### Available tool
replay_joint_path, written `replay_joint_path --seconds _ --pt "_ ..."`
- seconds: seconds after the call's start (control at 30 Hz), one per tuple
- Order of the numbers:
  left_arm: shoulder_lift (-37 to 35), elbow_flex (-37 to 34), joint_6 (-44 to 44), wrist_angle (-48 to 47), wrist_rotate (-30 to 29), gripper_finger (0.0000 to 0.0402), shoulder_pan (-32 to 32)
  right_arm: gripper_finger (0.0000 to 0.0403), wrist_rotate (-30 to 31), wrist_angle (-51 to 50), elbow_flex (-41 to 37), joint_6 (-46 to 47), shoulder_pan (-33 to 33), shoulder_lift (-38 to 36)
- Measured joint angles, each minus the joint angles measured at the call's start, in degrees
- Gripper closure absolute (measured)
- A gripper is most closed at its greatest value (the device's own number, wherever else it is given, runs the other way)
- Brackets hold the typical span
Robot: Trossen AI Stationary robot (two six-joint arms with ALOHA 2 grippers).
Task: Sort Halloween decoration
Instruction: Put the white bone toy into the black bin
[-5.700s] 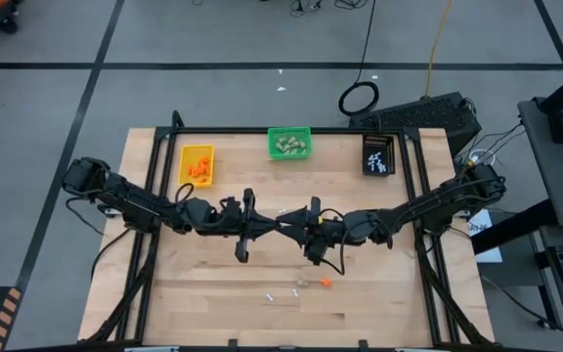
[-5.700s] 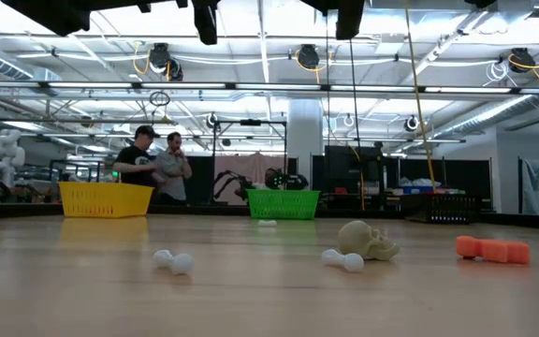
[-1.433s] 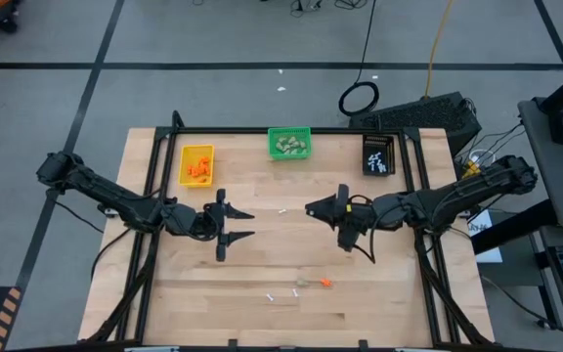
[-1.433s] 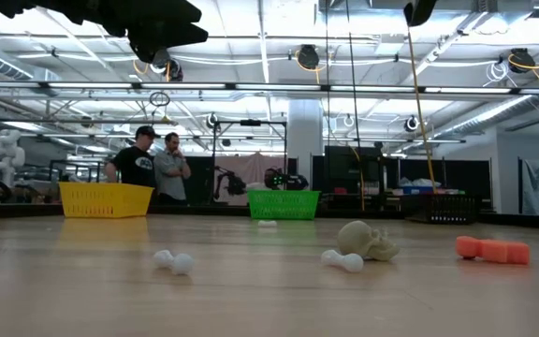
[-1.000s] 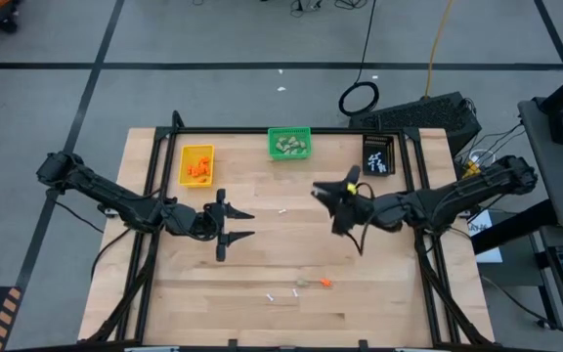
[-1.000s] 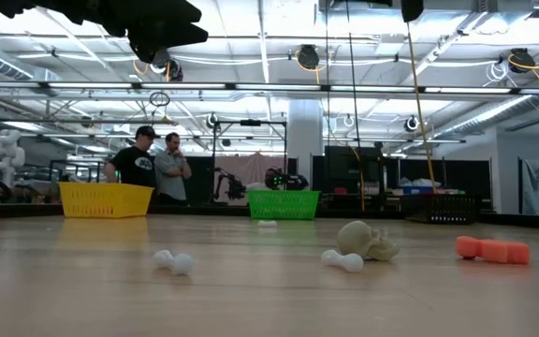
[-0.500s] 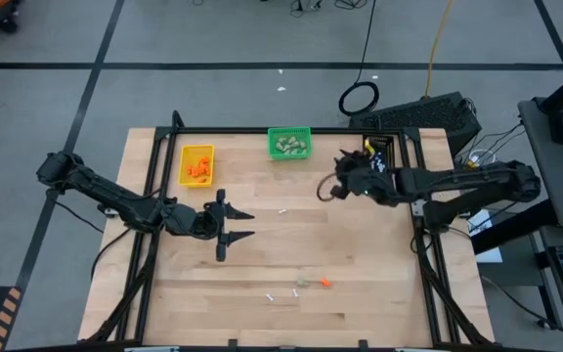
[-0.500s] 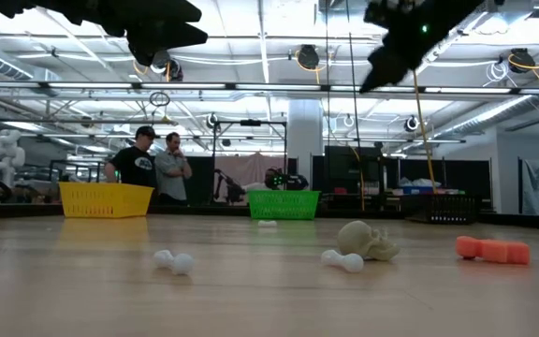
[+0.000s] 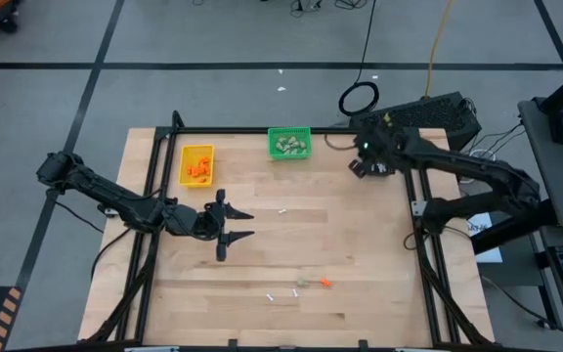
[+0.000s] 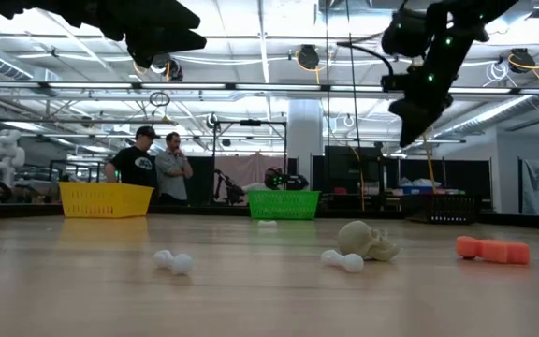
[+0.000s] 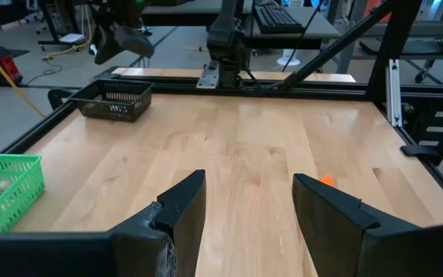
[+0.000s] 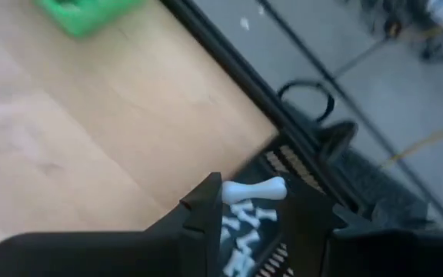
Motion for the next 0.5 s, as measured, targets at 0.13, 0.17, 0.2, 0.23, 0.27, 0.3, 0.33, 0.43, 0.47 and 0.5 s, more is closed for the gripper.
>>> replay_joint_path --seconds 0.13,0.17,0.2,0.23,0.27,0.3,0.33,0.43,0.47,0.5 --pt "0.0 0.0 0.0 0.0 0.0 0.0208 0.0 0.0312 -7.4 -1.5 0.0 -2.5 -7.9 1.1" --pt "0.0 0.0 0.0 0.0 0.0 0.0208 0.0 0.0312 -9.2 -1.6 0.0 -2.8 -9.6 1.7" --pt "0.0 0.0 0.0 0.0 -0.1 0.0208 0.0 0.0312 -10.9 -1.7 0.0 -2.9 -10.9 2.6" --pt "0.0 0.0 0.0 0.0 -0.1 0.0208 0.0 0.0312 -12.2 -2.1 0.0 -3.2 -12.1 3.7" --pt "0.0 0.0 0.0 0.0 -0.1 0.0208 0.0 0.0312 -12.6 -2.7 0.0 -3.4 -13.2 4.9" --pt "0.0 0.0 0.0 0.0 -0.1 0.0208 0.0 0.0312 -12.5 -3.2 0.0 -3.7 -14.1 6.2" --pt "0.0 0.0 -0.1 0.0 -0.2 0.0208 0.0 0.0312 -12.5 -3.2 0.0 -4.0 -15.0 7.4" --pt "0.0 0.0 -0.1 0.0 -0.2 0.0208 0.0 0.0312 -12.6 -3.2 0.0 -5.0 -16.9 11.2" --pt "0.0 0.0 -0.2 -0.1 -0.2 0.0208 0.0 0.0312 -12.6 -3.0 0.0 -5.1 -17.3 12.2" --pt "0.0 0.0 -0.3 -0.2 -0.2 0.0208 0.0 0.0312 -12.6 -2.8 0.0 -5.1 -17.6 13.1"
